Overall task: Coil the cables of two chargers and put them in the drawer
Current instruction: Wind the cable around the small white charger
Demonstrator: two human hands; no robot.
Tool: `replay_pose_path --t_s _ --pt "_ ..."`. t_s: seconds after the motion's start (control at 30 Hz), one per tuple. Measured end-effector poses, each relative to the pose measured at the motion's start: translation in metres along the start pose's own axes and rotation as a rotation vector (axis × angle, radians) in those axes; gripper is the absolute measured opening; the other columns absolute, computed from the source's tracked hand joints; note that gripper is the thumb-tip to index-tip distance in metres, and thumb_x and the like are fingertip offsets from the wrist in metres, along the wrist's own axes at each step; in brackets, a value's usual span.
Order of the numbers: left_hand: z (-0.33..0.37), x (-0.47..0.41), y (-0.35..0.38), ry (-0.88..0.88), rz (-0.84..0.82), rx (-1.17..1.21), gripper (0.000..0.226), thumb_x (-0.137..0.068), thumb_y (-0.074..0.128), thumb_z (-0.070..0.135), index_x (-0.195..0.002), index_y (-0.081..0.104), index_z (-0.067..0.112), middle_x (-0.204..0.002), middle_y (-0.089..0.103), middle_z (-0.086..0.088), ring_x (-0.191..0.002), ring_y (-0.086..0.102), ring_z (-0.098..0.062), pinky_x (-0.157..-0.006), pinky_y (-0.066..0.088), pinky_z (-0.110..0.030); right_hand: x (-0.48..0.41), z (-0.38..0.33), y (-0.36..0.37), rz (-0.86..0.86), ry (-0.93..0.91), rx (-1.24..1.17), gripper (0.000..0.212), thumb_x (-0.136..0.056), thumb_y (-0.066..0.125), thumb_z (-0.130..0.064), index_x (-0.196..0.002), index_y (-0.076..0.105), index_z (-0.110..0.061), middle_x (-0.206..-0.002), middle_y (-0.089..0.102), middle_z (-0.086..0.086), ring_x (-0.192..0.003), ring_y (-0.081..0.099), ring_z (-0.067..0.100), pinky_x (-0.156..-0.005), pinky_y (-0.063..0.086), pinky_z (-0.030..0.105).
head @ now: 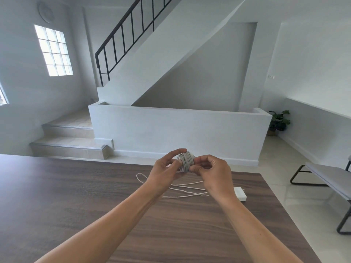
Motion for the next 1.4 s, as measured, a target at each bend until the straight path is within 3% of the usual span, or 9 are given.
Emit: replay_pose_path --t_s 0.17,0.3,0.4,0.57,0.77,0.93,1.07,1.17,1.4 --pt "-0.001 0.001 0.005 0.008 -0.002 0.026 0.036 -0.090 0.053 0.003 -0.115 0.070 0.022 -0.095 0.059 -0.023 -0.098 0.065 -0.025 -0.093 0.056 -0.041 0.004 0.001 -0.004 0.088 -0.013 0.024 0.015 -0.073 0.081 -0.010 -0.073 0.068 -0.017 -0.068 0.068 -0.010 -0.064 0.060 -0.006 -0.061 0.042 0.004" --pt "0.001 -0.001 0.005 0.020 -0.008 0.058 0.037 -0.091 0.051 0.001 -0.117 0.069 0.019 -0.105 0.060 -0.034 -0.105 0.066 -0.031 -0.094 0.055 -0.041 0.003 0.003 -0.003 0.096 -0.005 0.032 0.014 -0.075 0.080 -0.015 -0.074 0.068 -0.022 -0.069 0.069 -0.012 -0.068 0.063 0.003 -0.066 0.046 0.012" --pt "0.001 -0.002 0.005 0.036 -0.026 0.044 0.038 -0.095 0.046 -0.004 -0.119 0.068 0.016 -0.091 0.060 -0.021 -0.097 0.065 -0.024 -0.092 0.056 -0.039 -0.002 0.008 -0.002 0.050 0.037 -0.003 0.012 -0.073 0.082 -0.015 -0.074 0.071 -0.018 -0.070 0.071 -0.004 -0.071 0.068 0.017 -0.074 0.055 0.031" --pt "0.002 -0.001 0.005 0.036 -0.035 0.030 0.037 -0.095 0.047 -0.004 -0.120 0.067 0.015 -0.083 0.061 -0.008 -0.095 0.065 -0.020 -0.092 0.056 -0.038 -0.005 0.015 0.001 0.001 0.122 -0.090 0.012 -0.073 0.082 -0.009 -0.071 0.071 -0.014 -0.067 0.069 0.008 -0.061 0.066 0.024 -0.072 0.058 0.042" --pt "0.009 -0.002 0.008 0.084 -0.054 -0.045 0.033 -0.097 0.049 0.000 -0.118 0.067 0.020 -0.098 0.057 -0.014 -0.102 0.065 -0.021 -0.094 0.055 -0.037 -0.002 0.017 0.001 0.023 0.159 -0.124 0.010 -0.077 0.079 -0.012 -0.074 0.069 -0.015 -0.068 0.067 0.004 -0.052 0.063 0.024 -0.061 0.054 0.033" --pt "0.014 0.000 0.009 0.107 -0.063 -0.044 0.032 -0.098 0.050 0.001 -0.117 0.066 0.020 -0.099 0.058 -0.016 -0.099 0.067 -0.021 -0.092 0.056 -0.033 0.005 0.020 0.001 0.056 0.166 -0.266 0.009 -0.082 0.073 -0.008 -0.079 0.068 -0.014 -0.083 0.071 0.006 -0.057 0.067 0.023 -0.055 0.054 0.025" --pt "0.013 -0.003 0.008 0.060 -0.007 0.019 0.034 -0.095 0.050 -0.002 -0.117 0.067 0.019 -0.086 0.058 -0.014 -0.107 0.064 -0.032 -0.093 0.056 -0.040 0.008 0.014 0.001 0.093 0.093 -0.324 0.008 -0.087 0.066 -0.004 -0.084 0.067 -0.011 -0.076 0.068 0.001 -0.058 0.066 0.015 -0.069 0.058 0.037" --pt "0.014 -0.001 0.011 0.026 0.002 0.105 0.034 -0.095 0.047 -0.003 -0.115 0.068 0.016 -0.072 0.060 -0.008 -0.102 0.068 -0.029 -0.096 0.054 -0.044 0.007 0.009 0.000 0.117 0.062 -0.321 0.008 -0.090 0.064 -0.006 -0.085 0.064 -0.012 -0.070 0.066 -0.006 -0.056 0.067 0.010 -0.074 0.057 0.041" --pt "0.016 0.003 0.017 -0.004 -0.018 0.227 0.030 -0.098 0.045 -0.001 -0.119 0.063 0.012 -0.104 0.066 -0.023 -0.100 0.067 -0.030 -0.099 0.052 -0.046 0.008 0.006 -0.003 0.186 0.048 -0.397 0.008 -0.092 0.061 -0.006 -0.092 0.066 -0.012 -0.074 0.067 0.001 -0.056 0.064 0.006 -0.071 0.060 0.037"
Point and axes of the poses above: each hand's wrist, its own x-axis away from the middle knuckle, its own y-axis out of the palm, z = x × y, the point moved 8 cm from there along -x, towards the middle knuckle
